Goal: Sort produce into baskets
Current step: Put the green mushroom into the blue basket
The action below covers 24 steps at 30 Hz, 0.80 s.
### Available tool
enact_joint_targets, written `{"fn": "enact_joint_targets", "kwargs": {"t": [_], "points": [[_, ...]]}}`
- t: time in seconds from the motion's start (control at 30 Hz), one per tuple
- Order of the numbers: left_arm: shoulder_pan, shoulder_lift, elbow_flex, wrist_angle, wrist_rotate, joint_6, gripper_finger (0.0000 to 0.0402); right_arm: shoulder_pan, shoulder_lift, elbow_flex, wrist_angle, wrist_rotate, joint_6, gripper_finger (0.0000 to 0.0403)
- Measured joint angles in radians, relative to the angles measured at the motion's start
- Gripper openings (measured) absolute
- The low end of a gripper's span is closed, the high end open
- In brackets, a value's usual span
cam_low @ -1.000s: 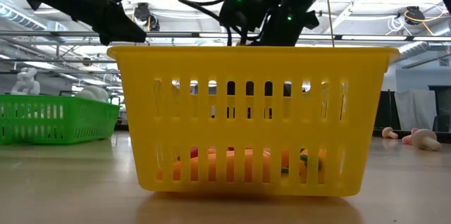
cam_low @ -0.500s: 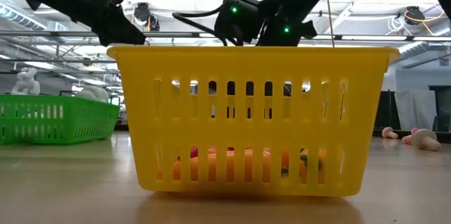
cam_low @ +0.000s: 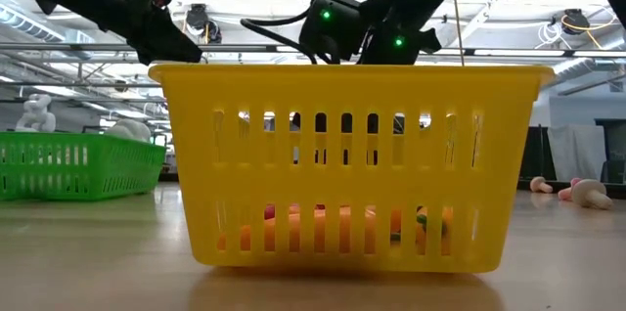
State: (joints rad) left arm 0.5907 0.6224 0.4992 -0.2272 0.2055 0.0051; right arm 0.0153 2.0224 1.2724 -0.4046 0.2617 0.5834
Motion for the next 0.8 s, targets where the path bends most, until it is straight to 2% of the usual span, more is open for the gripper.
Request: {"fn": "enact_joint_targets", "kwargs": {"t": [0.23,0.37,0.63,0.8], "points": [[0.0,0.0,0.0,0.0,0.0,0.0,0.0125,-0.001,-0.001,0.0,0.007,0.002,-0.03,0.0104],[0.0,0.0,0.0,0.0,0.0,0.0,0.0125,-0.001,-0.005,0.011,0.019,0.002,-0.051,0.0077],[0.0,0.0,0.0,-0.028,0.0,0.0,0.0125,0.013,-0.008,0.112,0.029,0.0,-0.137,0.0066],[0.0,0.0,0.0,-0.048,-0.004,0.0,0.0125,0.036,-0.008,0.182,0.109,-0.029,-0.216,0.0066]]}}
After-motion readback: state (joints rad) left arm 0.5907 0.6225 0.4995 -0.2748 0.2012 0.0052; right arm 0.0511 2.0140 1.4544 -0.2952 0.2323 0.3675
